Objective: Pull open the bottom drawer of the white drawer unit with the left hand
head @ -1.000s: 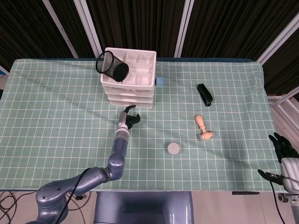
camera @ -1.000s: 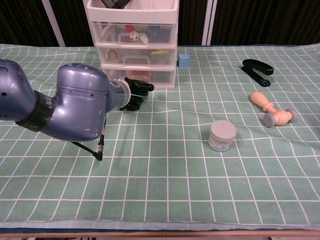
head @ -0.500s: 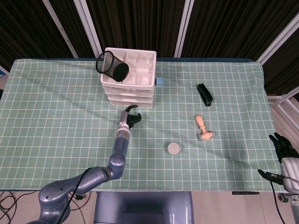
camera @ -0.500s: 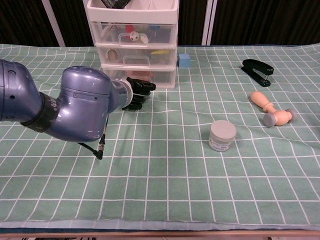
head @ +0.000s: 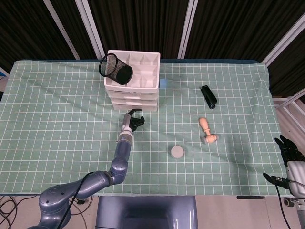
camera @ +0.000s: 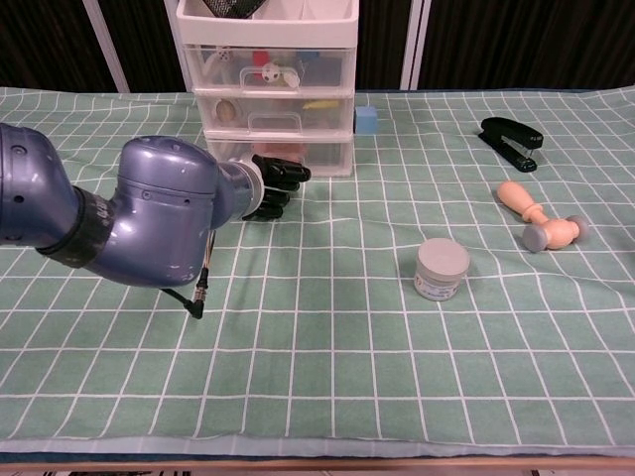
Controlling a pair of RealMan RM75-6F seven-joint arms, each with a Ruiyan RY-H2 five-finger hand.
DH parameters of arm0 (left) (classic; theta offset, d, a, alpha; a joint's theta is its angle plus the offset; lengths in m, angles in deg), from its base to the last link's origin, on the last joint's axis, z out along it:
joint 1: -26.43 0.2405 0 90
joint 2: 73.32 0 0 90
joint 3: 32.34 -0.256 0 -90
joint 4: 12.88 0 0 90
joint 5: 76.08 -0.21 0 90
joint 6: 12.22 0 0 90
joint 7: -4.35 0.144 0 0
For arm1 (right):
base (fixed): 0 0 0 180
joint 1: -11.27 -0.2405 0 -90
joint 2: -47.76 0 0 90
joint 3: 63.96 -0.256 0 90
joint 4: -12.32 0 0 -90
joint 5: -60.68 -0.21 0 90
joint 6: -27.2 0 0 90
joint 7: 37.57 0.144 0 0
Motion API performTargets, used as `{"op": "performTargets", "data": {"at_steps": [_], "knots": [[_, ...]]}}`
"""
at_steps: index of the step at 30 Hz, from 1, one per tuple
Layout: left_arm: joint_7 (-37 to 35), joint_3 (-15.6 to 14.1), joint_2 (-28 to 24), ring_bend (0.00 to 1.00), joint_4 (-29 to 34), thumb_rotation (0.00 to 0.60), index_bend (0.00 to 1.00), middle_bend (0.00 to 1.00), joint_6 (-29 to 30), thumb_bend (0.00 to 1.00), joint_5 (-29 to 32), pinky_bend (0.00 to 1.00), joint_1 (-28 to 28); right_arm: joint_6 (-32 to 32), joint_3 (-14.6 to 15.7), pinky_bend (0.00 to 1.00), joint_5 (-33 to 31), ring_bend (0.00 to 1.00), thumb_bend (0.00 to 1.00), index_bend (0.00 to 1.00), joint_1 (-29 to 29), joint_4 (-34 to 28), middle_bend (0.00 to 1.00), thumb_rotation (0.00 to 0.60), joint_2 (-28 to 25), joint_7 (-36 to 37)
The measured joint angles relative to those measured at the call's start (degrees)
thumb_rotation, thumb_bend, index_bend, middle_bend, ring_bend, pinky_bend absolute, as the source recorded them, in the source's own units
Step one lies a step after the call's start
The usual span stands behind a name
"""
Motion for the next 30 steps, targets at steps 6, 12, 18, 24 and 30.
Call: {"op": "performTargets", "data": {"at_steps": [6,12,18,24,30], "knots": [[0.20,-1.01,-0.75,1.00,2.91,0.600,0.29,1.00,1.38,0.54,0.05,1.00,1.79,0.21,0.01,0.21,0.15,0.00,0.02,0.00,0.08,0.04,0.00,0.600,-0.02,-0.01],[0.44,-2.05,-1.99,1.00,6.82,0.600,0.29,1.00,2.75,0.54,-0.02,1.00,3.81,0.38,0.04,0.21,0.29,0.00,0.02,0.00,0.15,-0.01,0.00,0.600,-0.01,-0.10],[0.71,-3.71,-3.56,1.00,11.82,0.600,0.30,1.00,4.50,0.54,0.15,1.00,6.68,0.43,0.03,0.21,0.32,0.00,0.02,0.00,0.18,0.01,0.00,0.600,0.06,-0.17],[0.96,-5.78,-4.95,1.00,15.87,0.600,0.29,1.00,5.56,0.54,-0.56,1.00,8.95,0.37,-0.02,0.21,0.24,0.00,0.02,0.00,0.17,0.02,0.00,0.600,0.02,-0.10],[0.94,-8.16,-6.32,1.00,19.55,0.600,0.29,1.00,7.38,0.54,-6.44,1.00,10.15,0.34,-0.05,0.21,0.22,0.00,0.02,0.00,0.16,0.08,0.00,0.600,0.04,-0.02]]}}
